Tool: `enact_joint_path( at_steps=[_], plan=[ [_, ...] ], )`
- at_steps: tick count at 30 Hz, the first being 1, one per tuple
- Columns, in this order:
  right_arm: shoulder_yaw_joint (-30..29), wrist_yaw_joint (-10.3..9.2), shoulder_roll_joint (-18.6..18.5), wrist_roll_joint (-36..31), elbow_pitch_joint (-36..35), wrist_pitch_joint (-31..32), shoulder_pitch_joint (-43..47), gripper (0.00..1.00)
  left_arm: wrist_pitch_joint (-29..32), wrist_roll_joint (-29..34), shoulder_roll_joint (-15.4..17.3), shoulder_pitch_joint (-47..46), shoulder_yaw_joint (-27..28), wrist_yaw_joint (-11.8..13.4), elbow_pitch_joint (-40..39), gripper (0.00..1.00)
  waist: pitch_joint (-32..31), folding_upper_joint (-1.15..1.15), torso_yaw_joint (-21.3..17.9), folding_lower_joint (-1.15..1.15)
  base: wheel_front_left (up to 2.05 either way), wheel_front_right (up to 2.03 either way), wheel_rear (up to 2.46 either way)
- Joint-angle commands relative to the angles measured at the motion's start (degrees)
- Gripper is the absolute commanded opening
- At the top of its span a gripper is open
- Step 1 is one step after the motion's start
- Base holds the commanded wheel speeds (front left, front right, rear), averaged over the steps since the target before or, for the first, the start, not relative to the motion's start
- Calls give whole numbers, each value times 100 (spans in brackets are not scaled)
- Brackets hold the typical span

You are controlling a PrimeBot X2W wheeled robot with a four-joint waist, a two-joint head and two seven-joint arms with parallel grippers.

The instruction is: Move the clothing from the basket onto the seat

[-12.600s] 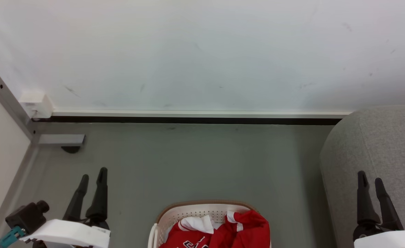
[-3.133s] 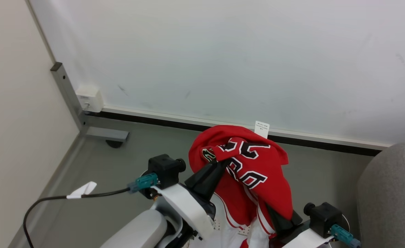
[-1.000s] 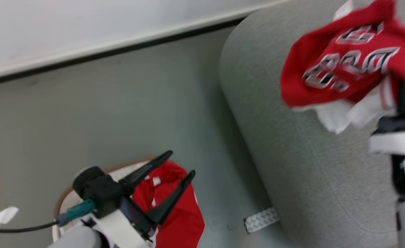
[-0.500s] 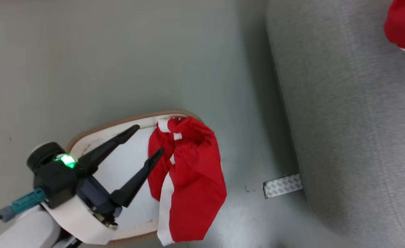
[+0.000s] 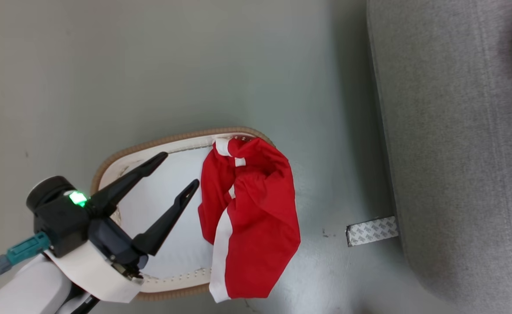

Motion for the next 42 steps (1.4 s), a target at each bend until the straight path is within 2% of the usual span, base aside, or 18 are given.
enact_joint_path(
  at_steps=[1,7,11,16,20,24,30,42],
  plan=[
    [31,-14,1,39,-62,36,86,100,-20,-42,-12,-41,27,-16,27,100,-53,0,-24,0,0,0,0],
    [375,-14,-6,215,-93,424,276,100,-19,53,-150,40,2,-27,176,100,-477,0,-114,0,0,0,0],
    [662,-14,-220,355,-34,781,513,100,-20,-49,-365,185,57,24,391,100,-1009,0,-148,0,0,0,0],
    [1005,-14,-779,723,-70,980,869,100,-21,-190,-756,355,156,118,714,100,-1761,0,-86,0,0,0,0],
    [1306,-14,-1365,1155,-64,742,954,100,-20,-274,-1040,440,314,232,950,100,-2315,0,18,0,0,0,0],
    [1666,-14,-1560,1584,-349,408,1137,100,-17,-358,-1294,502,514,353,1159,100,-2786,0,164,0,0,0,0],
    [2191,-14,-1205,1976,-941,-136,1598,100,-17,-401,-1607,678,966,560,1440,100,-3307,0,401,0,0,0,0],
    [2932,-14,-284,1891,-1098,-1785,2822,100,-18,146,-2188,1525,2378,699,1747,100,-3815,0,797,0,0,0,0]
  ],
)
